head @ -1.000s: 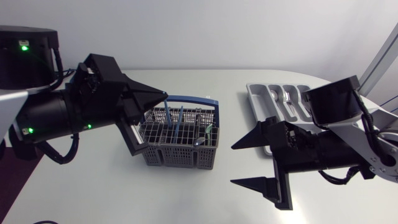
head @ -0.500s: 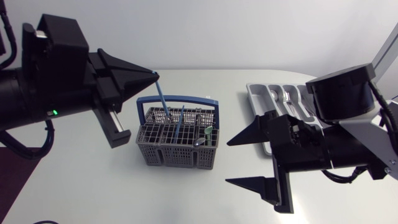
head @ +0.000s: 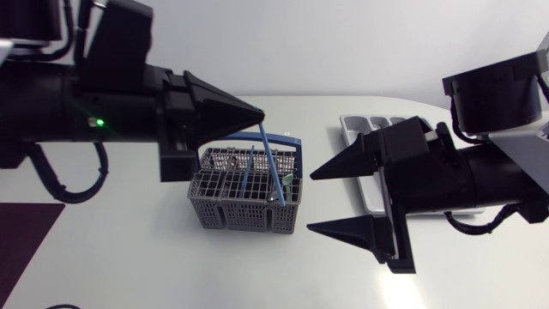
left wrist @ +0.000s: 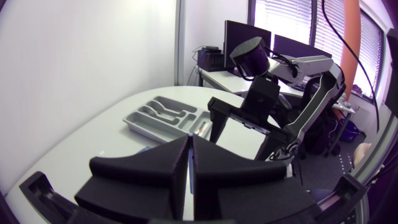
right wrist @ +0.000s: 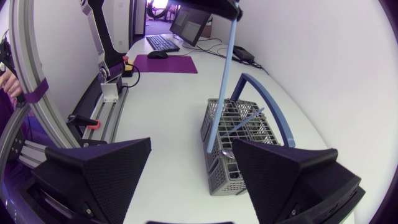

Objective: Unload the cutlery basket into the drawer organizer.

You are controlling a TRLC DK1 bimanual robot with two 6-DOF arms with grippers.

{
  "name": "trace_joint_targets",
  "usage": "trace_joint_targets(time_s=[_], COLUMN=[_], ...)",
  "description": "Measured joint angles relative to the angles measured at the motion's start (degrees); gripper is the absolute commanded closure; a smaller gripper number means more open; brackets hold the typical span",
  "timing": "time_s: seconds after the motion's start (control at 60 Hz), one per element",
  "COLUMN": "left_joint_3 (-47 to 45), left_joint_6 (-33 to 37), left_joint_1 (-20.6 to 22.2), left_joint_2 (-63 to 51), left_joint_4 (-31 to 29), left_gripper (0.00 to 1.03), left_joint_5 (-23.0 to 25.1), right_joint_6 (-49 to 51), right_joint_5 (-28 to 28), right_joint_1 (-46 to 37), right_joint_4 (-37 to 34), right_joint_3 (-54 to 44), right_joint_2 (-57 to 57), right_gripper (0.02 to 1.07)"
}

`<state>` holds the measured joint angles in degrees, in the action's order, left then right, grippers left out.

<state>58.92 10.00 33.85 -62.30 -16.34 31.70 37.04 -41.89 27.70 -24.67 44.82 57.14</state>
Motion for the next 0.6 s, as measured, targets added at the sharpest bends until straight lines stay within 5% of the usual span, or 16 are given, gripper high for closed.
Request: trace_joint_targets(time_s=[0.483,0.6], left_joint_3=[4.96,5.01], left_joint_6=[-5.53,-5.81], left_joint_1=[-0.46,-0.42], left_joint_2=[-8.07,-8.37], left_joint_4=[0.15,0.59], left_gripper=[0.99,0.99], left_joint_5=[6.01,6.03], right_joint_6=[-0.48,-0.66], right_joint_5=[-3.34,-3.98], right_joint_1=[-2.45,-2.75], right_joint_4=[0.02,0.02], right_joint_3=[3.3,4.61], right_joint_2=[9.01,10.64], right_gripper=[0.64,0.66])
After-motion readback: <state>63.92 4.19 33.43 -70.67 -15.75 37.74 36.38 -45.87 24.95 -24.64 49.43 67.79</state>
